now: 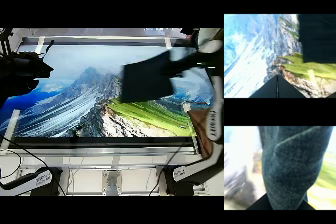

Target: Fold the clothes and pants, and hang the long-sleeved shirts on hangers.

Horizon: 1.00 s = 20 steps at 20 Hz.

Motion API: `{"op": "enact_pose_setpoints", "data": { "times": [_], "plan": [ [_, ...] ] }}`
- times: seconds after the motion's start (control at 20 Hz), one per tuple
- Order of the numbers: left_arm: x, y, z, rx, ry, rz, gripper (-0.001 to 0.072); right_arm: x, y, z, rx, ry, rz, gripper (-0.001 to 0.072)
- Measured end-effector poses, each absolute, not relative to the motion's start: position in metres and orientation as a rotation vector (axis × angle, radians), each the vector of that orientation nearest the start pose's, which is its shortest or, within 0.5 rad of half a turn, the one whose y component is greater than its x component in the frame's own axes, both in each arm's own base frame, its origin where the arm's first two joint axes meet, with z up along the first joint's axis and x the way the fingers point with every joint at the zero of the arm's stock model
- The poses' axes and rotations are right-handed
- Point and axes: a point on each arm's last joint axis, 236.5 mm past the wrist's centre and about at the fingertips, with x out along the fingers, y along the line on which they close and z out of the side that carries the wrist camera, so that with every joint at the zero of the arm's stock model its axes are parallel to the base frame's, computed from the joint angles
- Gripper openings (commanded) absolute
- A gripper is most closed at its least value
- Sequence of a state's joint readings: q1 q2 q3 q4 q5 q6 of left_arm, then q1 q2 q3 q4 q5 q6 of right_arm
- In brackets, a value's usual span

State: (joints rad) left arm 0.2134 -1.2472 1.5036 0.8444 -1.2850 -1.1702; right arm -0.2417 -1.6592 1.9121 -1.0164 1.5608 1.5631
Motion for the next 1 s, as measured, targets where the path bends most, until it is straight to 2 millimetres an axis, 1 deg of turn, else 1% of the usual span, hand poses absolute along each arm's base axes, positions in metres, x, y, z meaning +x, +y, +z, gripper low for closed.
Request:
{"op": "enact_pose_setpoints", "data": {
  "times": [0.05, 0.1, 0.2, 0.25, 0.3, 0.35, 0.4, 0.45, 0.5, 0.55, 0.6, 0.7, 0.75, 0.8, 0.85, 0.9, 0.95, 1.0],
  "plan": [
    [0.428, -0.061, 0.196, -0.271, 0.813, -0.504, 0.0037, 0.457, -0.032, 0.136, 0.510, 1.180, 0.173, 0.0027],
    [0.428, -0.061, 0.196, -0.271, 0.813, -0.504, 0.0037, 0.438, -0.071, 0.150, 0.518, 1.151, 0.088, 0.0027],
    [0.428, -0.061, 0.196, -0.271, 0.812, -0.504, 0.0037, 0.388, -0.145, 0.170, 0.555, 1.099, -0.097, 0.0027],
    [0.428, -0.061, 0.196, -0.271, 0.812, -0.504, 0.0037, 0.361, -0.172, 0.174, 0.582, 1.081, -0.176, 0.0027],
    [0.428, -0.061, 0.196, -0.271, 0.812, -0.504, 0.0037, 0.329, -0.196, 0.173, 0.623, 1.072, -0.254, 0.0027],
    [0.428, -0.061, 0.196, -0.271, 0.811, -0.503, 0.0037, 0.300, -0.215, 0.166, 0.673, 1.070, -0.325, 0.0027],
    [0.429, -0.061, 0.197, -0.272, 0.809, -0.502, 0.0037, 0.268, -0.231, 0.155, 0.738, 1.070, -0.402, 0.0028],
    [0.429, -0.061, 0.197, -0.272, 0.807, -0.500, 0.0037, 0.237, -0.242, 0.139, 0.805, 1.074, -0.468, 0.0029],
    [0.430, -0.061, 0.197, -0.273, 0.805, -0.499, 0.0037, 0.212, -0.249, 0.121, 0.869, 1.073, -0.520, 0.0029],
    [0.430, -0.061, 0.197, -0.274, 0.804, -0.498, 0.0037, 0.187, -0.255, 0.097, 0.937, 1.072, -0.576, 0.0030],
    [0.430, -0.060, 0.197, -0.276, 0.803, -0.496, 0.0037, 0.164, -0.256, 0.074, 1.001, 1.079, -0.623, 0.0030],
    [0.431, -0.060, 0.197, -0.276, 0.802, -0.496, 0.0037, 0.121, -0.254, 0.027, 1.108, 1.105, -0.723, 0.0032],
    [0.431, -0.060, 0.198, -0.276, 0.801, -0.495, 0.0037, 0.102, -0.252, 0.007, 1.143, 1.114, -0.775, 0.0062],
    [0.431, -0.060, 0.198, -0.276, 0.800, -0.495, 0.0037, 0.084, -0.252, -0.010, 1.172, 1.117, -0.829, 0.0171],
    [0.431, -0.060, 0.198, -0.276, 0.800, -0.494, 0.0037, 0.067, -0.251, -0.021, 1.193, 1.119, -0.880, 0.0271],
    [0.431, -0.060, 0.198, -0.276, 0.800, -0.494, 0.0037, 0.052, -0.252, -0.028, 1.206, 1.121, -0.927, 0.0282],
    [0.431, -0.060, 0.198, -0.276, 0.800, -0.494, 0.0037, 0.042, -0.258, -0.029, 1.219, 1.095, -0.978, 0.0282],
    [0.431, -0.060, 0.198, -0.276, 0.800, -0.494, 0.0037, 0.034, -0.265, -0.026, 1.225, 1.067, -1.022, 0.0282]
  ]
}}
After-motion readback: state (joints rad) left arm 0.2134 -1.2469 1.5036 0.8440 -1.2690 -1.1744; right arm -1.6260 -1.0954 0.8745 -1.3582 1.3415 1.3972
